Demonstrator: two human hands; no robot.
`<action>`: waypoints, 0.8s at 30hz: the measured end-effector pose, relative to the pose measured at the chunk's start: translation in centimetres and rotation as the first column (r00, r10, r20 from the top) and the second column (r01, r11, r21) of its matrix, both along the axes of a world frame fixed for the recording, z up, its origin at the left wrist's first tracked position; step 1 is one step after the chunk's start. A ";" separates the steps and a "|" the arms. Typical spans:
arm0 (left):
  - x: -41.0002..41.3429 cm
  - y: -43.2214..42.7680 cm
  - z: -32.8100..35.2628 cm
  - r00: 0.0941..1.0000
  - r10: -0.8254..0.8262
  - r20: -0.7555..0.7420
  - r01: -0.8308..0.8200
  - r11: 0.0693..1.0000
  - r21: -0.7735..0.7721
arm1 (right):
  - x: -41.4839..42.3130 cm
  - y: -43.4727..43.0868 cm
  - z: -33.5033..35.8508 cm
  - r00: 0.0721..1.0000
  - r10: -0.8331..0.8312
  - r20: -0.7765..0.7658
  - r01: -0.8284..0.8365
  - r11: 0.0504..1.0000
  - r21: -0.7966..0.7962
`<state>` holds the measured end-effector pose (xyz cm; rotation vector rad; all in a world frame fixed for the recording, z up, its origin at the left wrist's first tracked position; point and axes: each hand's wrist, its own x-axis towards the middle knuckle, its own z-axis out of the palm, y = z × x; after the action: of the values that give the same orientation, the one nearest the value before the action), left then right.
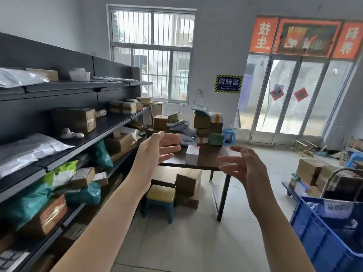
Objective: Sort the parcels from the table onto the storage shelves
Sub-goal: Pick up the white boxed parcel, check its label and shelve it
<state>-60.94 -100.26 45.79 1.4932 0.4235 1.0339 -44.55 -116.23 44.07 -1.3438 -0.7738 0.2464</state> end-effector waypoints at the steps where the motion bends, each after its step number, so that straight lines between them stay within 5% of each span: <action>1: 1.5 2.0 -0.6 1.000 -0.004 -0.002 0.004 1.000 -0.001 | 1.3 1.7 -0.5 1.000 -0.010 0.002 0.011 1.000 -0.015; 24: 38.7 46.3 -6.1 0.991 -0.130 -0.018 0.130 0.991 -0.019 | 35.0 43.6 -3.3 0.987 -0.159 0.006 0.158 0.976 -0.147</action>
<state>-22.28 -53.91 39.72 1.4958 0.3431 0.9121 -9.60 -72.58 40.76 -1.5364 -0.6493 0.1833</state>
